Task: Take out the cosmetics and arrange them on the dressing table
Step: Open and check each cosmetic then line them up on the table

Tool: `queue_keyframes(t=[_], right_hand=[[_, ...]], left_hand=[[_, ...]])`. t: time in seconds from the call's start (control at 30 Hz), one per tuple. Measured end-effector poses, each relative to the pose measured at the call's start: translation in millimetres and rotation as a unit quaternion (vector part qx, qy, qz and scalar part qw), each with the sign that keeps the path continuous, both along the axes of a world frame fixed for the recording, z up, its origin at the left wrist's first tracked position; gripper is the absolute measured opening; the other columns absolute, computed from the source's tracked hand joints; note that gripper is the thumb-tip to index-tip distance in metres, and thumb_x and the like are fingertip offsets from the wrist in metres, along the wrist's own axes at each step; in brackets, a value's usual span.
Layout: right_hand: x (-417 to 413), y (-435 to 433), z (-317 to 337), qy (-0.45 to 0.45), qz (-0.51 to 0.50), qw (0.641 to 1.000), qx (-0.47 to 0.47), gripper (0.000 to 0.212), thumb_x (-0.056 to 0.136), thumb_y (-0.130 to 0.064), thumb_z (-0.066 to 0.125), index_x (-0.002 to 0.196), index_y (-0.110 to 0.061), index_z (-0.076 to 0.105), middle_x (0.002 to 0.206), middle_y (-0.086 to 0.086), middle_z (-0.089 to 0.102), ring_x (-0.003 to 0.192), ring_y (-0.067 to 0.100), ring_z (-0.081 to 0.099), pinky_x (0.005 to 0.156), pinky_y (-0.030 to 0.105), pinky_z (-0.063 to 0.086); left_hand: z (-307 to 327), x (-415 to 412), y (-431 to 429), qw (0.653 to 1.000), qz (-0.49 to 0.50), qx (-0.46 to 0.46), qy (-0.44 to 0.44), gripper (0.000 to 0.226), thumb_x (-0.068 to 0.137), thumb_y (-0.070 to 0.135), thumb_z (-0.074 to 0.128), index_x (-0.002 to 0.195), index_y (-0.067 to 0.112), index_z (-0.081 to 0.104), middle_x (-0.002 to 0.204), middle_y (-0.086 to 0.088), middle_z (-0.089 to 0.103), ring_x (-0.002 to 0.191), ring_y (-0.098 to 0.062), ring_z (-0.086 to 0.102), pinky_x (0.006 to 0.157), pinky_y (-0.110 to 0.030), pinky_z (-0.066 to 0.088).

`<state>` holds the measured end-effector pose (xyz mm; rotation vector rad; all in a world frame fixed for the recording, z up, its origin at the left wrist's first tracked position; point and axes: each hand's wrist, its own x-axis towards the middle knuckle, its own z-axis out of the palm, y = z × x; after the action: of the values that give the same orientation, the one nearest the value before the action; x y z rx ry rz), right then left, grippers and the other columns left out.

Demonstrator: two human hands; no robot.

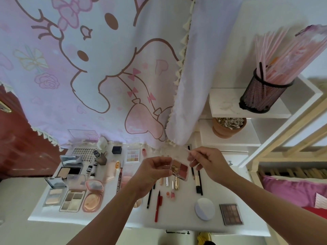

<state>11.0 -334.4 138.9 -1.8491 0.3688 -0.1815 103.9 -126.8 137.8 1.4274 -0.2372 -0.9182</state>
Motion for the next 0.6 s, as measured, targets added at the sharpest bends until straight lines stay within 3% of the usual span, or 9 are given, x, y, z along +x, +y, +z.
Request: queue_keyframes(t=[0.23,0.43,0.6], right_hand=[[-9,0,-41,0.08,-0.004,0.997,0.017,0.019,0.099,-0.01,0.054,0.09,-0.008,0.071,0.081,0.005,0.074,0.07,0.02,0.072,0.061,0.031,0.057],[-24,12,-94,0.173,0.013,0.985,0.017,0.019,0.099,-0.011,0.054,0.09,-0.011,0.07,0.084,0.005,0.073,0.071,0.018,0.071,0.065,0.031,0.058],[-29,17,-126,0.234,0.047,0.971,-0.013,0.019,0.099,-0.014,0.055,0.089,-0.011,0.071,0.086,0.003,0.073,0.074,0.018,0.071,0.063,0.024,0.056]], left_hand=[[-39,-28,9,0.992,0.042,0.114,-0.015,0.025,0.076,-0.014,0.071,0.099,-0.007,0.066,0.08,-0.021,0.07,0.064,-0.025,0.069,0.063,-0.033,0.06],[-94,-64,14,0.976,0.068,0.205,0.014,0.017,0.076,-0.011,0.069,0.086,0.002,0.067,0.078,-0.019,0.069,0.067,-0.023,0.067,0.065,-0.031,0.06],[-134,-85,13,0.961,0.044,0.267,0.05,0.024,0.079,-0.002,0.067,0.103,-0.001,0.065,0.082,-0.012,0.069,0.071,-0.024,0.068,0.077,-0.04,0.06]])
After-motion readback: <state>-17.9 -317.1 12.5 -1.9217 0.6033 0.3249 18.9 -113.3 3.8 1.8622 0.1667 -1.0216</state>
